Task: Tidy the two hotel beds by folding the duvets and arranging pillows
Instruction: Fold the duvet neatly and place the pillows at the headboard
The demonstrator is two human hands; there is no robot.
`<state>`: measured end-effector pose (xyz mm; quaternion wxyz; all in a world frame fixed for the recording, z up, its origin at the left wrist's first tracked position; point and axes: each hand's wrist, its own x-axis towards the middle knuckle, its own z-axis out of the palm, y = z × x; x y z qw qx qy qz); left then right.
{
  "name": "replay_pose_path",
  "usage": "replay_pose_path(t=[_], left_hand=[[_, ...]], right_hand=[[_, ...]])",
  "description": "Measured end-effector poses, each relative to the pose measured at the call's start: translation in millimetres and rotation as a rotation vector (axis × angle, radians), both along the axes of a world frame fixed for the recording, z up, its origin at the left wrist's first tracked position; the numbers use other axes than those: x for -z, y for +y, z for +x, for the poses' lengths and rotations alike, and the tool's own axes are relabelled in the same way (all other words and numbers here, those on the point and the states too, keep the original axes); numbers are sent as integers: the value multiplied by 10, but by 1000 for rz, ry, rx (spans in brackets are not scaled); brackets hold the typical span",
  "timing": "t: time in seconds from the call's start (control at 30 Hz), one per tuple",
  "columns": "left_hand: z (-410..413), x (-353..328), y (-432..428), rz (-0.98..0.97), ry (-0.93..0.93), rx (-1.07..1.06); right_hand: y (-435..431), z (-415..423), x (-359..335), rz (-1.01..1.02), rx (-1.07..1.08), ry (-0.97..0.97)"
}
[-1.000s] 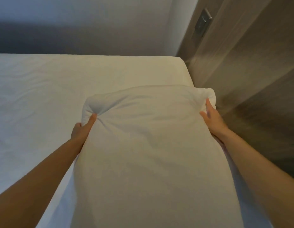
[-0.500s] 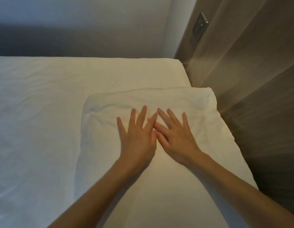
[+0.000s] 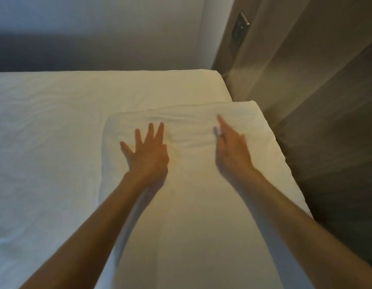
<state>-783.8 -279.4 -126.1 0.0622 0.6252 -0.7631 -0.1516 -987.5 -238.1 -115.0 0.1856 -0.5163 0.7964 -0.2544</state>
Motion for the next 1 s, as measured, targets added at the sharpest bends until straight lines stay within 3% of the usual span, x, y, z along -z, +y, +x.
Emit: replay_pose_path(t=[0.07, 0.13, 0.3, 0.43, 0.53, 0.63, 0.7, 0.77, 0.9, 1.0], left_hand=[[-73, -93, 438, -64, -3, 109], [-78, -71, 852, 66, -86, 211], [156, -16, 1092, 102, -98, 276], [334, -135, 1358, 113, -94, 322], [447, -220, 1760, 72, -94, 408], [565, -206, 2289, 17, -80, 500], [691, -139, 2600, 14, -97, 552], [832, -102, 2813, 40, -112, 555], [1035, -281, 3014, 157, -175, 510], [1176, -489, 3030, 265, -244, 549]], right_hand=[[410, 398, -54, 27, -214, 94], [816, 468, 31, 160, -328, 284], [1190, -296, 121, 306, -121, 386], [1339, -387, -25, 459, 80, 310], [1657, 255, -203, 305, 10, 218], [2338, 963, -224, 171, -243, 335], [2793, 1013, -114, 194, -209, 411], [3208, 868, -28, 271, -33, 432], [3715, 416, -100, 511, 214, 231], [3887, 262, -378, 699, 243, 74]])
